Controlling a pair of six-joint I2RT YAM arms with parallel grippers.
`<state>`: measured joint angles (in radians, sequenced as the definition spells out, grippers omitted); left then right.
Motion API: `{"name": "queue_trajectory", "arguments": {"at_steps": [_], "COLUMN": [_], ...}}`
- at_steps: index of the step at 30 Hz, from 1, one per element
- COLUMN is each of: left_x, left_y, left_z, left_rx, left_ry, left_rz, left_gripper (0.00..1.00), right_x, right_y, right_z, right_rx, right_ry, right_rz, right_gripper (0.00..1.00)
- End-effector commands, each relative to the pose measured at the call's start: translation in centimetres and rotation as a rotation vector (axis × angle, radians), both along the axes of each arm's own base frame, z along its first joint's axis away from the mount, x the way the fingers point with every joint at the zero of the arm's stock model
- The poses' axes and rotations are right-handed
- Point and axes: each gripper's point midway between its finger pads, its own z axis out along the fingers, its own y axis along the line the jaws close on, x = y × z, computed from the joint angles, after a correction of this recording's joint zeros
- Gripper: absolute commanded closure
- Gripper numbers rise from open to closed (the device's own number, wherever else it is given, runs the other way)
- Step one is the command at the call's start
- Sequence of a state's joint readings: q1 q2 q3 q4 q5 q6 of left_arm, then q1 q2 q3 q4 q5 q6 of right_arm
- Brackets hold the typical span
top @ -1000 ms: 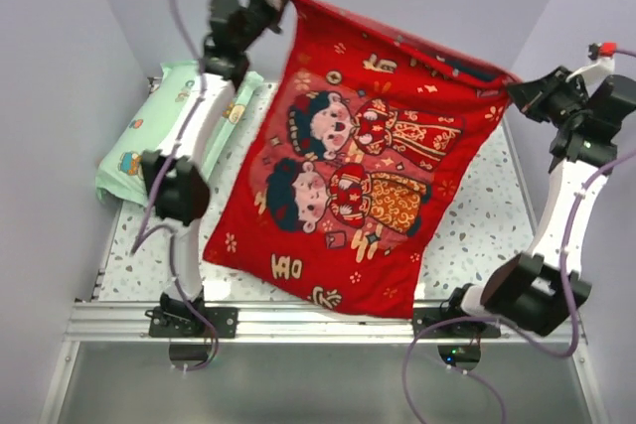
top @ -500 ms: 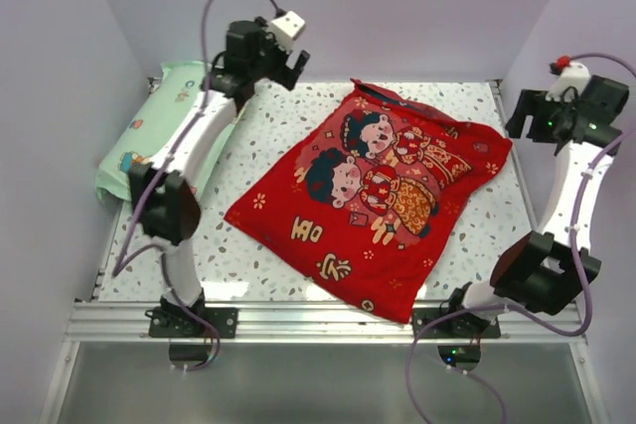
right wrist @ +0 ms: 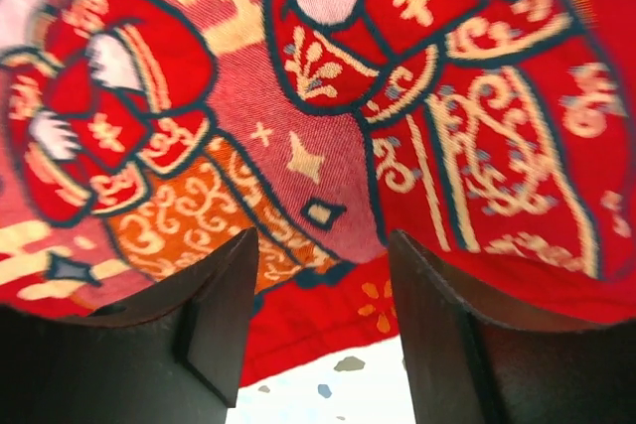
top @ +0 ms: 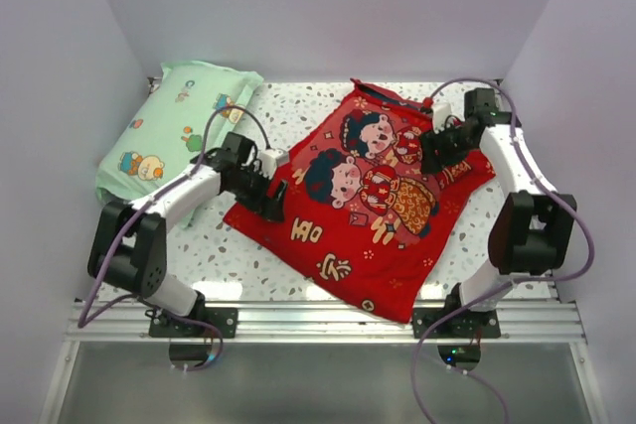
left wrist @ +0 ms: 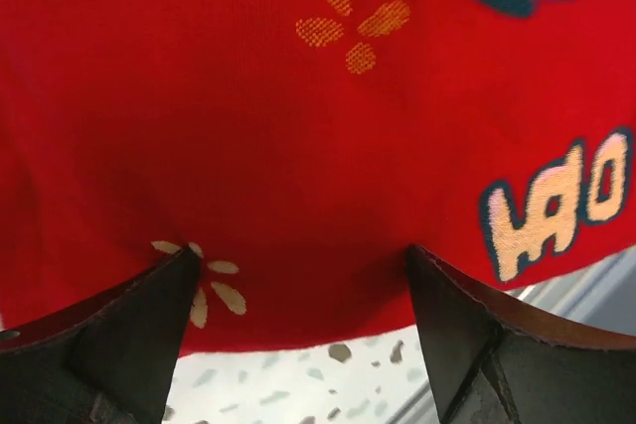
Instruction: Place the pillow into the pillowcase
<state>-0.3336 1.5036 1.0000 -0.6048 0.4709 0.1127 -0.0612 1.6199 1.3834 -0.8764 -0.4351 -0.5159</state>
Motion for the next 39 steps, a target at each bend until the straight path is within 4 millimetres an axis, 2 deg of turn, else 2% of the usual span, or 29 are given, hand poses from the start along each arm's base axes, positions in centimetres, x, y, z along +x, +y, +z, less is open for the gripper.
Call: {"name": "queue_trajectory", "arguments": {"at_steps": [1, 2, 3, 4, 5, 6, 7, 9, 10, 11, 12, 13, 14, 15, 16, 18, 20, 21, 22, 23, 24, 25, 26, 27, 29, 30, 34, 36, 39], "left_x": [-0.7, -0.1, 1.9, 2.8, 5.3, 7.2, 10.9, 15.7, 20.0, 21.6, 25.3, 26.7, 27.6, 28.6, 29.5, 29.1, 27.0, 25.9, 23.4, 22.8, 21.8, 19.6, 19.3, 18.0, 17.1, 16.5, 16.2, 16.2, 16.4], "left_y": [-1.6, -1.4, -1.0, -0.9, -0.5, -0.1, -0.3, 1.1, 0.9, 1.8, 1.5, 1.7, 2.0, 1.8, 1.7, 1.5, 1.0, 0.5, 0.0, -0.7, -1.3, -2.4, -3.0, -3.2, -3.9, -3.9, -3.5, -3.5, -3.5], "left_z": [-0.6, -1.2, -2.4, -2.7, -2.9, -3.1, -2.8, -2.5, -1.4, -1.1, 2.7, 2.1, 3.5, 5.3, 8.6, 11.4, 13.2, 13.3, 12.7, 12.8, 12.4, 10.9, 10.5, 8.5, 7.3, 6.0, 4.9, 5.0, 5.2], "left_rx": [-0.055, -0.026, 0.02, 0.022, 0.047, 0.056, 0.052, 0.073, 0.064, 0.073, 0.035, 0.045, 0.051, 0.034, 0.016, -0.01, -0.037, -0.05, -0.059, -0.079, -0.083, -0.079, -0.083, -0.075, -0.094, -0.085, -0.065, -0.06, -0.06], "left_ry": [0.101, 0.114, 0.113, 0.122, 0.067, 0.033, -0.018, -0.062, -0.11, -0.108, -0.211, -0.222, -0.25, -0.296, -0.378, -0.433, -0.46, -0.46, -0.434, -0.458, -0.458, -0.432, -0.451, -0.407, -0.373, -0.34, -0.338, -0.346, -0.361], "left_rz": [0.019, 0.036, 0.077, 0.091, 0.129, 0.158, 0.184, 0.248, 0.269, 0.296, 0.305, 0.294, 0.298, 0.281, 0.263, 0.242, 0.211, 0.195, 0.172, 0.153, 0.135, 0.1, 0.097, 0.092, 0.083, 0.083, 0.081, 0.075, 0.074], "left_gripper": [0.12, 0.12, 0.12, 0.13, 0.13, 0.14, 0.14, 0.15, 0.16, 0.16, 0.16, 0.15, 0.14, 0.13, 0.11, 0.09, 0.09, 0.09, 0.08, 0.08, 0.08, 0.07, 0.07, 0.07, 0.07, 0.07, 0.07, 0.06, 0.06], "right_x": [0.4, -0.1, -0.8, -1.0, -1.9, -2.5, -3.4, -5.3, -6.2, -7.0, -8.1, -9.1, -9.7, -11.1, -12.1, -13.6, -13.1, -12.5, -11.8, -10.8, -9.0, -7.6, -6.6, -4.8, -3.7, -3.3, -4.3, -5.2, -4.8], "right_y": [-0.3, -0.3, -0.3, -0.1, 0.2, 1.4, 2.4, 5.0, 6.5, 7.8, 10.3, 11.7, 13.9, 16.5, 17.8, 21.7, 23.3, 23.2, 22.7, 22.3, 20.3, 19.3, 17.9, 14.9, 11.7, 8.6, 3.0, 0.8, -1.2], "right_z": [-3.2, -4.5, -6.4, -6.7, -7.7, -8.1, -8.4, -9.0, -8.9, -8.8, -8.6, -8.4, -7.7, -7.2, -6.5, -3.7, -0.7, 0.6, 1.4, 2.5, 3.8, 4.3, 4.9, 5.0, 4.9, 4.1, 1.6, -0.4, -3.2], "right_rx": [-0.081, -0.091, -0.102, -0.106, -0.102, -0.099, -0.07, -0.049, -0.015, 0.007, 0.032, 0.057, 0.122, 0.147, 0.173, 0.266, 0.35, 0.359, 0.356, 0.36, 0.348, 0.343, 0.329, 0.27, 0.174, 0.068, -0.144, -0.211, -0.281], "right_ry": [0.047, 0.081, 0.137, 0.149, 0.186, 0.203, 0.229, 0.265, 0.284, 0.299, 0.314, 0.344, 0.36, 0.379, 0.405, 0.403, 0.371, 0.348, 0.322, 0.28, 0.229, 0.184, 0.153, 0.104, 0.078, 0.079, 0.138, 0.186, 0.212], "right_rz": [0.051, 0.06, 0.078, 0.091, 0.1, 0.137, 0.163, 0.242, 0.277, 0.311, 0.375, 0.412, 0.454, 0.529, 0.564, 0.651, 0.652, 0.611, 0.589, 0.567, 0.477, 0.426, 0.38, 0.288, 0.21, 0.159, 0.131, 0.122, 0.089], "right_gripper": [0.44, 0.44, 0.46, 0.46, 0.47, 0.47, 0.47, 0.47, 0.47, 0.47, 0.47, 0.47, 0.46, 0.46, 0.45, 0.43, 0.42, 0.42, 0.42, 0.41, 0.41, 0.4, 0.38, 0.37, 0.36, 0.35, 0.37, 0.39, 0.41]}}
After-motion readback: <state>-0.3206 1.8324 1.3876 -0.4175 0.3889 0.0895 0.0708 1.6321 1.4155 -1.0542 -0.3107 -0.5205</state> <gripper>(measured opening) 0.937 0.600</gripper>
